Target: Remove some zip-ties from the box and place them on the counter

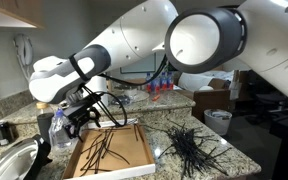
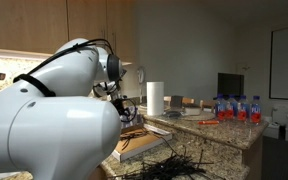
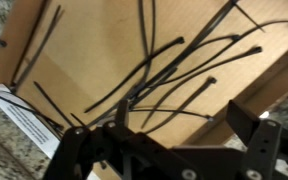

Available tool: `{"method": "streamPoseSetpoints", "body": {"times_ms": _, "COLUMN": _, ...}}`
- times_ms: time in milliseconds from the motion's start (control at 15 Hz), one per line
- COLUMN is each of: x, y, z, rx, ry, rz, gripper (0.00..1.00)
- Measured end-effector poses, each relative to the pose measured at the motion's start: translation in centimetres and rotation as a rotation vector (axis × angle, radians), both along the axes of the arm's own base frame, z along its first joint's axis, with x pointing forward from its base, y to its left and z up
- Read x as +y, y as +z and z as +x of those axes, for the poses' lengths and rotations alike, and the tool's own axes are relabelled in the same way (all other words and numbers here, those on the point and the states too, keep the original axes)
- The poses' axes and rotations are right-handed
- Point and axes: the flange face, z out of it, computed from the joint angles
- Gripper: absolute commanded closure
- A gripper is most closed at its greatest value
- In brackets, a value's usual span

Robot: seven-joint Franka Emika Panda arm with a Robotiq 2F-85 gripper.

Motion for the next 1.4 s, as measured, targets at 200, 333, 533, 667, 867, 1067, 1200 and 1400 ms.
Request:
{"method": "streamPoseSetpoints", "body": {"times_ms": 200, "x": -3.7, "y": 0.1, "z": 3.4, "rx": 0.036, "ry": -0.106, "rz": 0.029, "gripper": 0.0}}
{"method": "streamPoseSetpoints", "body": {"times_ms": 333, "x": -5.5, "y": -0.7, "z": 5.0, "rx": 0.062, "ry": -0.189, "rz": 0.092, "gripper": 0.0}}
{"method": "streamPoseSetpoints", "body": {"times_ms": 533, "x": -6.8, "y": -2.1, "z": 6.2, "rx": 0.075, "ry": -0.318, "rz": 0.18, "gripper": 0.0}}
{"method": "streamPoseSetpoints", "body": {"times_ms": 667, "x": -6.8, "y": -3.1, "z": 6.6, "rx": 0.07, "ry": -0.401, "rz": 0.242, "gripper": 0.0}}
{"method": "streamPoseSetpoints", "body": {"times_ms": 867, "x": -6.4, "y": -4.8, "z": 7.0, "rx": 0.014, "ry": -0.524, "rz": 0.323, "gripper": 0.0}}
{"method": "streamPoseSetpoints", "body": {"times_ms": 1067, "x": -6.6, "y": -6.6, "z": 7.3, "rx": -0.07, "ry": -0.633, "rz": 0.369, "gripper": 0.0}}
{"method": "streamPoseSetpoints", "body": {"times_ms": 1200, "x": -7.0, "y": -7.3, "z": 7.5, "rx": -0.112, "ry": -0.685, "rz": 0.378, "gripper": 0.0}}
{"method": "streamPoseSetpoints", "body": {"times_ms": 1400, "x": -7.1, "y": -7.2, "z": 7.7, "rx": -0.15, "ry": -0.729, "rz": 0.377, "gripper": 0.0}}
